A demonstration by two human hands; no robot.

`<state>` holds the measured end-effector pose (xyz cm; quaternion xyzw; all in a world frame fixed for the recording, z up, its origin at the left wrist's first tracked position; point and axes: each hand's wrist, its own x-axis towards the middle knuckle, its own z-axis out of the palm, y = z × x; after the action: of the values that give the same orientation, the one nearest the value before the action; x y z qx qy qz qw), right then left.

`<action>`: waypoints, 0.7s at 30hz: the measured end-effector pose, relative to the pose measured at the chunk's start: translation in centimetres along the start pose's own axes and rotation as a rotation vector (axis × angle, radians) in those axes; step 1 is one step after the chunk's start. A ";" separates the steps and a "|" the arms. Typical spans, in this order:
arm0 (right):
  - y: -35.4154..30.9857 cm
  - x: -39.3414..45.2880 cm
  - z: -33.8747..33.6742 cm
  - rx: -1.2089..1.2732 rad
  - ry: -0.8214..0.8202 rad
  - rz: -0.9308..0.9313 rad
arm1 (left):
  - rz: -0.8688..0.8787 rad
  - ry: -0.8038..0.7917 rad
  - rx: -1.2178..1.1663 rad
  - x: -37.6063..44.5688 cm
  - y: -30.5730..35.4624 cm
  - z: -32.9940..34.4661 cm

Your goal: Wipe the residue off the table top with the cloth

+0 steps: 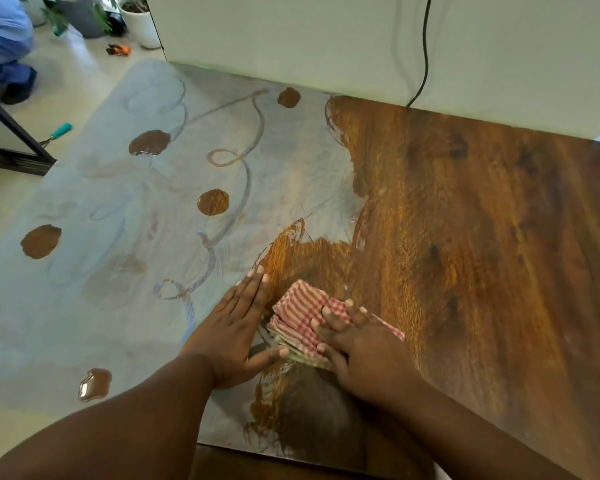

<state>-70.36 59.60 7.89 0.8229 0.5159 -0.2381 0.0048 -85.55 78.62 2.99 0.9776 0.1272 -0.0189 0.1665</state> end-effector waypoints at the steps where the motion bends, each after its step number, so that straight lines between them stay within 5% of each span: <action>1: -0.3 0.9 -0.5 0.011 0.047 0.010 | 0.004 0.000 0.007 0.0 0.0 -0.1; 6: -4.0 4.3 -0.7 0.069 0.144 0.079 | 0.000 -0.027 0.014 0.0 0.2 -0.2; 13: -3.9 -0.9 1.1 0.043 0.022 -0.018 | 0.008 -0.058 0.023 0.0 0.2 -0.5; 21: -2.8 2.7 -2.7 -0.020 0.052 0.161 | -0.020 -0.077 -0.028 0.0 0.3 -0.7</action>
<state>-70.70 63.91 9.88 0.8675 0.4503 -0.2105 0.0185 -85.50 78.60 3.72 0.9724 0.1308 -0.0566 0.1846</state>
